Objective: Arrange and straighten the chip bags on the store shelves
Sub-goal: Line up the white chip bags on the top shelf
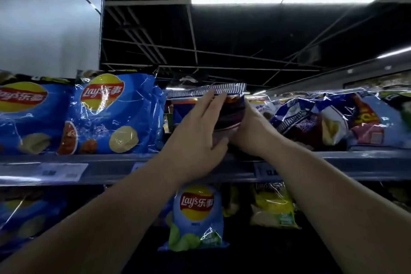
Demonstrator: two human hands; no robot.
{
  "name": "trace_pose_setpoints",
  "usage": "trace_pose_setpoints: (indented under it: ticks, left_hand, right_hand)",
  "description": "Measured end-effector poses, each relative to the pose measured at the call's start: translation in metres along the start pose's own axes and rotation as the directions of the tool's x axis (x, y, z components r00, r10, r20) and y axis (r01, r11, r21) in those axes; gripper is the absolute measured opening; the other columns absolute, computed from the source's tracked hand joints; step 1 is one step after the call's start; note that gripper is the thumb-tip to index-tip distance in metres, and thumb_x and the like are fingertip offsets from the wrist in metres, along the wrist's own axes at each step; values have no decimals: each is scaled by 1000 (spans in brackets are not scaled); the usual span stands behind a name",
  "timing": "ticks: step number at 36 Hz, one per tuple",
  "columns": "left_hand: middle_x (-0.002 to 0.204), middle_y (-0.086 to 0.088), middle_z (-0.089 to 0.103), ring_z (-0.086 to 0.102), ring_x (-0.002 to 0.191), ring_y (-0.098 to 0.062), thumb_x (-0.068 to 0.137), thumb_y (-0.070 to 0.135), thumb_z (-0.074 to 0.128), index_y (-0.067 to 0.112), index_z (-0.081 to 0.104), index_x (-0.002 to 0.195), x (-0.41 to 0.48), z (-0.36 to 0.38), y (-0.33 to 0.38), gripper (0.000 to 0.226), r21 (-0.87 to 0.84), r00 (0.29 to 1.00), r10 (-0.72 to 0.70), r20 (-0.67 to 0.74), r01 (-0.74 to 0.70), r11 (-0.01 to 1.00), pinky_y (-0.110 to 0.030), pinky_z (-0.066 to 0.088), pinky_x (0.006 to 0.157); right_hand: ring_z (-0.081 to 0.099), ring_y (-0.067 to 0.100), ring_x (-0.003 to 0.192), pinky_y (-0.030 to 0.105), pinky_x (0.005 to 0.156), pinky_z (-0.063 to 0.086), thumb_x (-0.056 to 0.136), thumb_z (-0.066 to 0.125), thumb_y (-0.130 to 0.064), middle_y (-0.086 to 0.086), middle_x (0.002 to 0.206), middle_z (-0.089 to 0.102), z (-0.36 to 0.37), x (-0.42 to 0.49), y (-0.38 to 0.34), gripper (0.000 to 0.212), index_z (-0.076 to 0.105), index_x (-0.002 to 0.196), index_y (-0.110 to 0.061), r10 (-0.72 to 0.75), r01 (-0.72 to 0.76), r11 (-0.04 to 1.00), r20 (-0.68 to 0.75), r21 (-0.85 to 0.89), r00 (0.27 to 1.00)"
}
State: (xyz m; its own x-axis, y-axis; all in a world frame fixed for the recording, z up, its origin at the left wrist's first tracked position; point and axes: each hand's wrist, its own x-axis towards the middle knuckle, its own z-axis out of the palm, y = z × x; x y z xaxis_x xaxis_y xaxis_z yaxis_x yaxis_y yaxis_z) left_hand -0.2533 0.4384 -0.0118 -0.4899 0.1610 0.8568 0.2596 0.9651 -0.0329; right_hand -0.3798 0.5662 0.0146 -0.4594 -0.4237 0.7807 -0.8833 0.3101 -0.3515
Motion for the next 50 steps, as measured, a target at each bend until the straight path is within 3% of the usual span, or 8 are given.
trace_pose_setpoints:
  ticks: [7, 13, 17, 20, 24, 30, 34, 50]
  left_hand:
    - [167, 8, -5, -4, 153, -11, 88, 33, 70, 30, -6, 159, 4, 1, -18, 104, -7, 981, -154, -122, 154, 988, -32, 7, 122]
    - [166, 5, 7, 14, 148, -11, 68, 47, 83, 32, -3, 158, 16, -4, -32, 126, -431, 894, -434, -108, 351, 831, -37, 22, 116]
    - [150, 0, 42, 53, 127, -20, 64, 41, 85, 42, 6, 156, 15, -9, -41, 122, -627, 840, -542, 10, 428, 651, -36, 53, 88]
    - [120, 13, 51, 58, 99, -2, 78, 27, 83, 36, 14, 155, 12, -9, -51, 104, -588, 835, -547, -57, 414, 695, -19, 48, 68]
    - [127, 12, 43, 50, 110, -7, 77, 26, 85, 36, 12, 157, 7, -15, -58, 108, -532, 840, -533, -105, 405, 743, -24, 42, 83]
    - [125, 14, 55, 57, 112, -11, 51, 48, 89, 42, 30, 146, 6, -15, -64, 112, -669, 824, -555, 118, 479, 568, -34, 48, 95]
    - [110, 10, 69, 67, 101, -11, 54, 36, 84, 45, 49, 110, 8, -12, -65, 67, -701, 833, -529, 164, 476, 532, -30, 55, 79]
    - [115, 3, 73, 70, 105, -17, 51, 38, 87, 28, 53, 132, 3, -18, -68, 88, -697, 833, -518, 193, 488, 525, -44, 56, 92]
  right_hand:
    - [68, -1, 94, 29, 79, 54, 58, 87, -61, -19, 103, 74, -24, 1, 12, 70, 64, 119, -37, 129, -67, 953, -195, 297, 972]
    - [76, 18, 89, 42, 82, 61, 82, 81, -45, -2, 99, 79, -32, 6, -8, 28, 74, 103, -27, 186, -97, 782, -82, 616, 979]
    - [71, 26, 105, 44, 88, 57, 69, 69, -83, 5, 125, 70, -15, 11, -8, 91, 53, 136, -23, 350, -381, 738, 166, 557, 922]
    - [64, 32, 118, 53, 101, 50, 41, 63, -101, 9, 138, 60, -11, 12, 0, 135, 38, 147, -22, 381, -491, 712, 312, 502, 870]
    - [71, 25, 107, 44, 93, 58, 61, 93, -48, 5, 124, 68, -10, 6, -9, 92, 44, 135, -26, 229, -432, 777, 434, 458, 871]
    - [75, 19, 95, 36, 77, 61, 76, 79, 5, 1, 108, 77, -1, 3, -9, 58, 57, 123, -21, 165, -345, 712, 331, 612, 929]
    - [73, 26, 104, 40, 84, 61, 59, 87, -9, 8, 121, 71, -5, 2, -2, 89, 43, 135, -28, 114, -396, 636, 427, 663, 897]
    - [72, 23, 108, 49, 110, 46, 72, 79, -52, 1, 111, 77, -2, -1, -10, 55, 68, 117, -22, 131, -347, 712, 370, 610, 920]
